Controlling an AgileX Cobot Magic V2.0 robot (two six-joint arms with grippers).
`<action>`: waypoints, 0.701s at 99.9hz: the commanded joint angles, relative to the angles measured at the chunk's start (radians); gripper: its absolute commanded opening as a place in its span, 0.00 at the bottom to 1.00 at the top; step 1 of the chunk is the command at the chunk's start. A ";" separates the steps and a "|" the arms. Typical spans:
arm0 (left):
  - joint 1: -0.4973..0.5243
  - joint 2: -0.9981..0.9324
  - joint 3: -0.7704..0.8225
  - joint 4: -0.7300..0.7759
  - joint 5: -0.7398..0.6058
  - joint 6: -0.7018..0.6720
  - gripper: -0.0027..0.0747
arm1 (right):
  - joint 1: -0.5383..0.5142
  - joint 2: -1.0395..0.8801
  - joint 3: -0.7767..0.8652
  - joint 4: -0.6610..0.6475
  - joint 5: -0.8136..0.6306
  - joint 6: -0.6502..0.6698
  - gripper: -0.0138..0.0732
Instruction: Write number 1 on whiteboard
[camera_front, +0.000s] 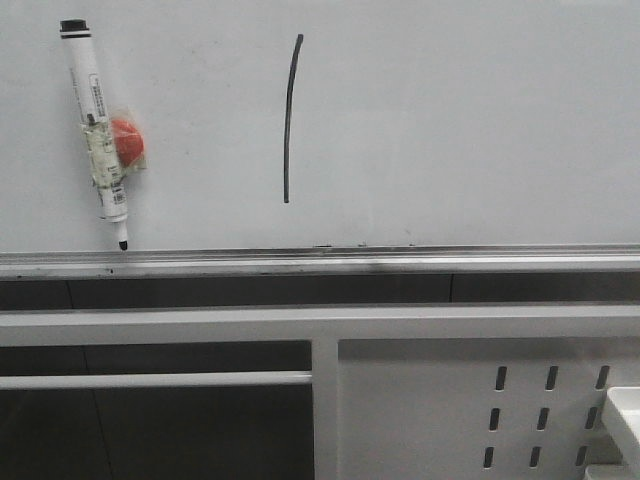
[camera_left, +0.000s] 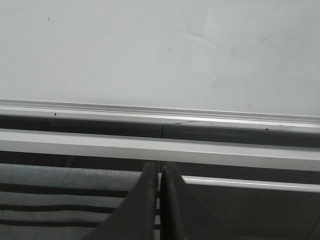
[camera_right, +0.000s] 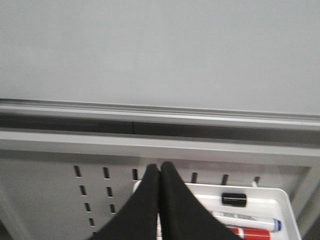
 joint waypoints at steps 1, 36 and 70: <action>-0.005 -0.021 0.036 -0.005 -0.051 -0.009 0.01 | -0.068 -0.023 0.015 0.010 -0.021 0.004 0.09; -0.005 -0.021 0.036 -0.005 -0.051 -0.009 0.01 | -0.159 -0.023 0.015 0.035 -0.011 -0.020 0.09; -0.005 -0.021 0.036 -0.005 -0.051 -0.009 0.01 | -0.159 -0.023 0.015 0.080 -0.005 -0.021 0.09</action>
